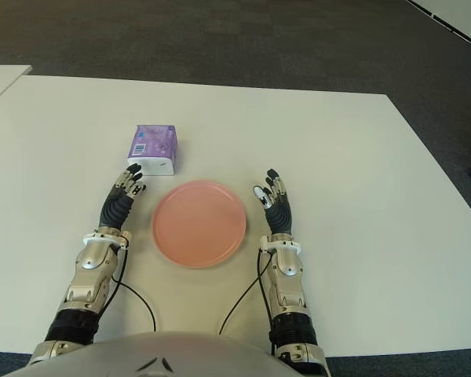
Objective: Put the tissue paper into the plate.
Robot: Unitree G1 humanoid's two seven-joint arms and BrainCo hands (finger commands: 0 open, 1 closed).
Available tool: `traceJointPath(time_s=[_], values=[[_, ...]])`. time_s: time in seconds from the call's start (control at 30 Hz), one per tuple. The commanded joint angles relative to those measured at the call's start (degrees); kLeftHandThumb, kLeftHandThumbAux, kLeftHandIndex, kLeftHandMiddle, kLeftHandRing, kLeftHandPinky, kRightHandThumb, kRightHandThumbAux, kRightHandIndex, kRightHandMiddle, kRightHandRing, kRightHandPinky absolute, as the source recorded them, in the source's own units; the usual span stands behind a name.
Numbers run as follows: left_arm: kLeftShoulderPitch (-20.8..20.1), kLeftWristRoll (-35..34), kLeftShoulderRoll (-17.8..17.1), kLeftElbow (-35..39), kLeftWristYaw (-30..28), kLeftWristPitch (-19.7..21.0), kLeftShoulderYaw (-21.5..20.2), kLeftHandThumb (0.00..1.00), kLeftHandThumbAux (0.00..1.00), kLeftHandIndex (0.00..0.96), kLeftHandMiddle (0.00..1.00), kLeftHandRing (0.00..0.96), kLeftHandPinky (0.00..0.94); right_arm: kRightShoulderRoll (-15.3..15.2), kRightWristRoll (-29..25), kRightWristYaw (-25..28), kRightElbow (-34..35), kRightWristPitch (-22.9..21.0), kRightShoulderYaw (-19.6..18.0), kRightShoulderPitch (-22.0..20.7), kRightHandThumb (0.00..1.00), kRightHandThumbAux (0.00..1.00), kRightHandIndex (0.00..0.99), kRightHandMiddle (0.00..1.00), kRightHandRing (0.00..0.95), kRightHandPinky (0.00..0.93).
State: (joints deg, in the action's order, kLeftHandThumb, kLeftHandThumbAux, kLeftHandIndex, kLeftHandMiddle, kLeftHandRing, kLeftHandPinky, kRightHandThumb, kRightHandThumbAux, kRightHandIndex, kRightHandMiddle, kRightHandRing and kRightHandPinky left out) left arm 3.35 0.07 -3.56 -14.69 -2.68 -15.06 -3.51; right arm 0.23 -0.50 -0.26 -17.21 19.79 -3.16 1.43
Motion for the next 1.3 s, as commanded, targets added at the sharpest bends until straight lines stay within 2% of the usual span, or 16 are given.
traceJointPath(time_s=[0.03,0.3,1.07,1.3], values=[[0.9,0.1,0.4,-1.4,0.9,1.0,-0.2,0.345,0.474,0.0,0.0,0.0,0.0,0.4,-0.4,0.0,-1.3,-1.8,0.0,1.3,0.372,0.445,0.0,0.0,0.0,0.0],[1.0,-0.3,0.6,-1.3,0.8,1.0,-0.5,0.342,0.5,0.0,0.0,0.0,0.0,0.6,-0.6,0.0,-1.2,-1.8,-0.1,1.4,0.377,0.447,0.0,0.0,0.0,0.0],[1.2,-0.5,0.4,-0.9,0.1,0.2,-0.6,0.253,0.576,0.0,0.0,0.0,0.0,1.0,-0.5,-0.4,-1.1,-2.5,0.2,1.3,0.386,0.428,0.0,0.0,0.0,0.0],[2.3,-1.4,-1.0,3.1,-1.1,1.7,-1.1,0.251,0.592,0.0,0.0,0.0,0.012,1.2,-1.0,-0.4,-1.2,-2.9,0.0,0.9,0.39,0.444,0.0,0.0,0.0,0.0]])
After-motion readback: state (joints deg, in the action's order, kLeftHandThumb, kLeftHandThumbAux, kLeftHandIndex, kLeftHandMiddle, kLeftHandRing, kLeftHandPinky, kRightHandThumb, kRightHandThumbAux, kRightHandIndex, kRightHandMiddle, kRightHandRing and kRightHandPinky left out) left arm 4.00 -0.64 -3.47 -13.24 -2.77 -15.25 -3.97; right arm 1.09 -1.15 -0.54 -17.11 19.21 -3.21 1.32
